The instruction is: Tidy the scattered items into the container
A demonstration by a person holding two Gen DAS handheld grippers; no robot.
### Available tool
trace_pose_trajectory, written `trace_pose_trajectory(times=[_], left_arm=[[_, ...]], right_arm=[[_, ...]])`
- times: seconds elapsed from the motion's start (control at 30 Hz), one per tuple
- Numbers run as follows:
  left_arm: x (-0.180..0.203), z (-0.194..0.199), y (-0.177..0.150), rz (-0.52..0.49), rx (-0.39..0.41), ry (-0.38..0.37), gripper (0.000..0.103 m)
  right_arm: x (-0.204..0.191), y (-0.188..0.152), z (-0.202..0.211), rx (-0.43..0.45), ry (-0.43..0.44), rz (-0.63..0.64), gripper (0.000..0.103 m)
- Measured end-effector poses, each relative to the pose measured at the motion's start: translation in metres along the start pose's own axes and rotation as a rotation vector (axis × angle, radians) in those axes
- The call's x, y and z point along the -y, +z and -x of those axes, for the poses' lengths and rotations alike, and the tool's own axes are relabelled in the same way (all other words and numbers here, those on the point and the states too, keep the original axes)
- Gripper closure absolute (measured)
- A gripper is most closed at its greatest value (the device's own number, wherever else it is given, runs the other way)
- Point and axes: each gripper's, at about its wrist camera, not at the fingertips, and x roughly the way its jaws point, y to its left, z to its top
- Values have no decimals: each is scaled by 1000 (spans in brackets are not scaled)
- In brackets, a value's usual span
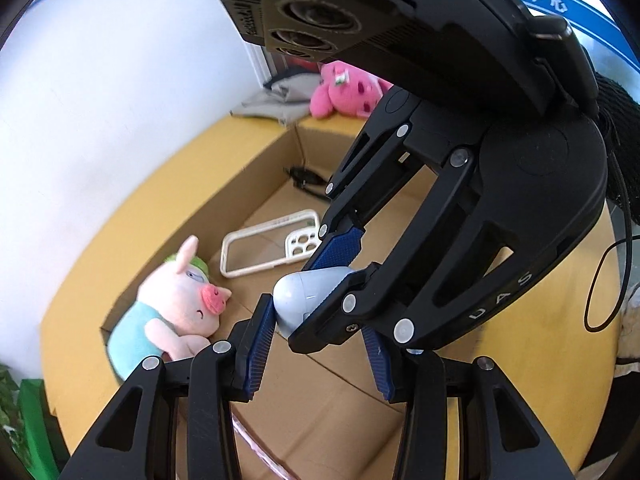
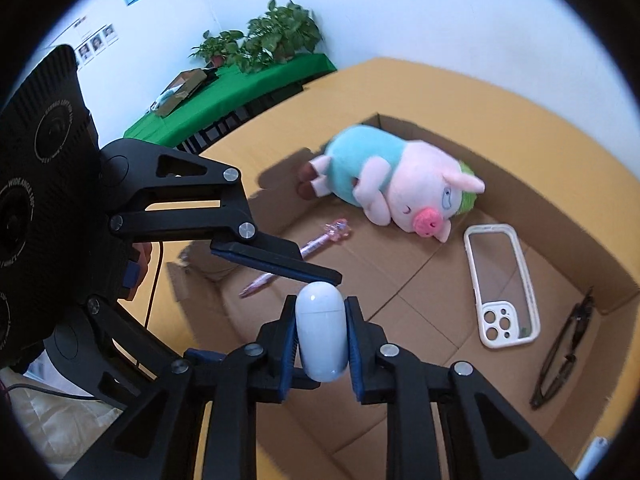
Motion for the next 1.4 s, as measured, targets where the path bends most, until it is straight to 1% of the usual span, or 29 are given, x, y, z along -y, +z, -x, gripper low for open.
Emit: trace_pose_trajectory(times=[0.17,0.37,0.47,0.63,0.77,0.8,0.87,0.9,0.93,0.97,1.0,1.03,1.1,1.17,1.23,1.33,1.37,1.4], left_arm=[[-19,-47,1,-2,-82,-66,57],[-37,-88,-3,24,-153,-126,57],[-36,-103,-9,37,-188,-147,57],[-34,-127,-16,43,-240,-165,57],[-41,-131,-19,84,-237,-194,56],[-41,-133,-19,86,-240,-187,55],[-38,-136,-20,74,-253,-125,53],[-36,-139,-21,71,-260,-96,43],[-35,-139,-22,71,-261,-91,38],[-33,-138,-23,74,-254,-97,33],[-32,-135,-22,79,-243,-98,31],[-31,-131,-21,87,-228,-91,30],[-32,-121,-18,107,-201,-69,22],[-33,-108,-16,137,-173,-48,19],[-35,-90,-15,180,-135,-16,19],[-33,-52,-17,249,-49,55,15],[-31,-36,-19,281,-3,80,13],[-28,-18,-21,321,55,113,11]], right_arm=[[39,3,-36,-46,40,-53,83],[73,-1,-71,-95,93,-115,83],[84,-5,-88,-131,120,-142,83],[92,-13,-110,-192,107,-157,83],[96,-16,-112,-188,119,-178,82],[97,-16,-112,-187,119,-183,82],[97,-17,-111,-177,102,-192,83],[96,-18,-110,-173,91,-190,81],[94,-19,-108,-169,81,-188,74],[93,-20,-106,-165,67,-188,69],[93,-21,-103,-163,45,-194,54],[94,-23,-99,-162,19,-203,42],[96,-27,-89,-149,-31,-222,40],[95,-32,-72,-119,-63,-245,40],[88,-37,-55,-88,-107,-244,36],[65,-48,-19,-13,-224,-211,31],[51,-56,-2,35,-288,-207,29],[43,-61,10,77,-342,-214,24]])
